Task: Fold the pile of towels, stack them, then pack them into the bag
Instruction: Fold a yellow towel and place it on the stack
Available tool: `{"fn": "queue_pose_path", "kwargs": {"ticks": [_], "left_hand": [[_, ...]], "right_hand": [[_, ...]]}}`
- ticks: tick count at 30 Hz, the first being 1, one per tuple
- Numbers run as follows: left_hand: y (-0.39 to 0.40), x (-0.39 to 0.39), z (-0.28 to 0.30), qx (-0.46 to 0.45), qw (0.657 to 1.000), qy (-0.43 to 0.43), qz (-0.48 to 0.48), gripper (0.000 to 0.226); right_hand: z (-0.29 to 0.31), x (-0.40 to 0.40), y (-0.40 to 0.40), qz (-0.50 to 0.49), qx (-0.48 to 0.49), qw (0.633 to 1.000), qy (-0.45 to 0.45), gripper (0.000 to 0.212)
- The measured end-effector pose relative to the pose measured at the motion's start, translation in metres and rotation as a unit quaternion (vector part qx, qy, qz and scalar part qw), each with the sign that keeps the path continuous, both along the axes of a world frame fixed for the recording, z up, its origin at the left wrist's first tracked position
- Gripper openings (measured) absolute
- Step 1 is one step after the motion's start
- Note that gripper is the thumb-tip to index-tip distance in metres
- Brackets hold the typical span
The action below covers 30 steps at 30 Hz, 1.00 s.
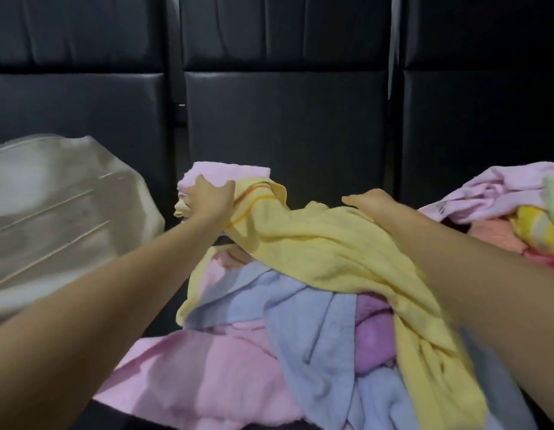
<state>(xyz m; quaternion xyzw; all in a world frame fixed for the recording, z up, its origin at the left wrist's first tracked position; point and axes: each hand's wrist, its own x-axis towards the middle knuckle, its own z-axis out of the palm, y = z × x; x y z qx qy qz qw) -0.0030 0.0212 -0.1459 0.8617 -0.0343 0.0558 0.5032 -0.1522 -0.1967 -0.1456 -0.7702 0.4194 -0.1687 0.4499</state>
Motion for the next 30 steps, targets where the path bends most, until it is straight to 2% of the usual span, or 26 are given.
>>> {"fn": "queue_pose_path", "kwargs": {"ticks": [1,3,5,6,8,10,12,15,17,20,22,24,25,28,30], "left_hand": [[0.002,-0.016,-0.003,-0.016,1.0,0.004,-0.007,0.066],[0.01,-0.054,-0.007,-0.114,0.991,0.064,-0.032,0.064],[0.02,-0.098,-0.005,-0.232,0.95,0.184,-0.098,0.043],[0.024,-0.12,-0.005,-0.263,0.925,0.245,-0.124,0.033],[0.028,-0.161,-0.001,-0.277,0.883,0.335,-0.176,0.029],[0.027,-0.191,0.002,-0.26,0.858,0.375,-0.235,0.033],[0.022,-0.207,0.002,-0.242,0.85,0.38,-0.275,0.037],[0.017,-0.219,0.0,-0.23,0.856,0.357,-0.295,0.043],[0.018,-0.219,-0.003,-0.22,0.86,0.354,-0.295,0.048],[0.028,-0.219,0.0,-0.166,0.828,0.414,-0.341,0.059],[0.027,-0.218,-0.001,-0.137,0.812,0.43,-0.371,0.072],[0.019,-0.221,-0.004,-0.169,0.822,0.397,-0.372,0.077],[0.013,-0.224,-0.006,-0.205,0.824,0.374,-0.372,0.075],[0.0,-0.237,-0.01,-0.315,0.777,0.359,-0.41,0.077],[-0.003,-0.237,-0.013,-0.346,0.754,0.33,-0.45,0.074]], "right_hand": [[-0.001,-0.015,0.0,-0.008,0.001,1.0,0.001,0.05],[-0.002,-0.047,0.001,-0.026,0.001,1.0,0.0,0.054],[-0.005,-0.079,0.003,-0.02,-0.027,0.999,0.035,0.053],[-0.005,-0.093,0.006,-0.009,-0.04,0.998,0.053,0.05],[-0.008,-0.115,0.011,0.006,-0.017,0.999,0.048,0.038],[-0.01,-0.13,0.019,-0.001,0.032,0.999,0.005,0.026],[-0.011,-0.14,0.026,0.0,0.018,0.997,-0.071,0.023],[-0.003,-0.149,0.045,0.014,-0.026,0.988,-0.153,0.015],[0.006,-0.148,0.061,0.024,-0.001,0.982,-0.19,0.013],[0.024,-0.146,0.081,0.037,0.123,0.957,-0.26,0.017],[0.043,-0.15,0.092,0.057,0.262,0.901,-0.342,0.022],[0.058,-0.155,0.098,0.083,0.348,0.844,-0.4,0.024],[0.06,-0.156,0.099,0.092,0.365,0.829,-0.415,0.025],[0.055,-0.157,0.101,0.113,0.368,0.823,-0.419,0.023],[0.046,-0.156,0.096,0.123,0.354,0.828,-0.417,0.022]]}}
